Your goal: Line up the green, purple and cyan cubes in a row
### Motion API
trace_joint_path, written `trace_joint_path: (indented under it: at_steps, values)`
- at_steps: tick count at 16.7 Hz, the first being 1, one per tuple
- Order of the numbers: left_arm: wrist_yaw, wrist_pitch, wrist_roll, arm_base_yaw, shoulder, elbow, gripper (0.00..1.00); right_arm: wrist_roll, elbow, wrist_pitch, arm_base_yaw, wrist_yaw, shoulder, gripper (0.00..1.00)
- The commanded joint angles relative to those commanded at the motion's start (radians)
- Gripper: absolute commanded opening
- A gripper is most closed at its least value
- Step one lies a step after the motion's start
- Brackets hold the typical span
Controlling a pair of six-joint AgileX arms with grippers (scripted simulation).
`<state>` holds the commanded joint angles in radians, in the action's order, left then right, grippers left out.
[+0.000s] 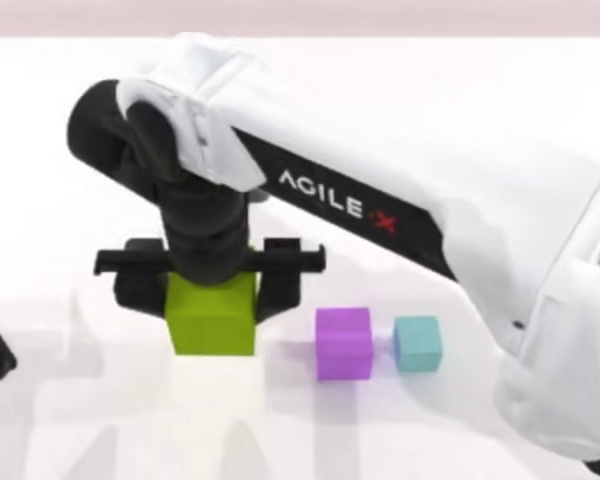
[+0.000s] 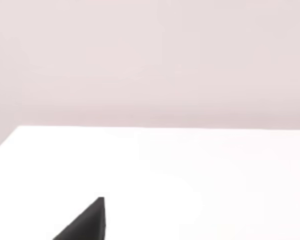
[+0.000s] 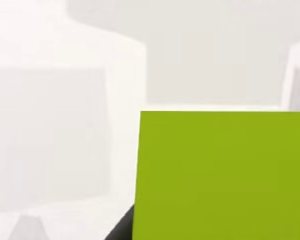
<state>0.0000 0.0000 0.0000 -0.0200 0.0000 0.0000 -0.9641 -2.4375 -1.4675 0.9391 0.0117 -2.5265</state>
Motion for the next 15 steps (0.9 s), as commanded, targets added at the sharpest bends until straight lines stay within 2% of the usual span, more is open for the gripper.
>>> trace_joint_path:
  at_steps: [6, 11, 15]
  values:
    - [0.000, 0.000, 0.000, 0.000, 0.000, 0.000, 1.00, 0.000, 0.234, 0.209, 0.008, 0.000, 0.014, 0.00]
    - [0.000, 0.000, 0.000, 0.000, 0.000, 0.000, 1.00, 0.000, 0.252, 0.227, 0.010, 0.001, 0.014, 0.00]
    - [0.000, 0.000, 0.000, 0.000, 0.000, 0.000, 1.00, 0.000, 0.252, 0.227, 0.010, 0.001, 0.014, 0.30]
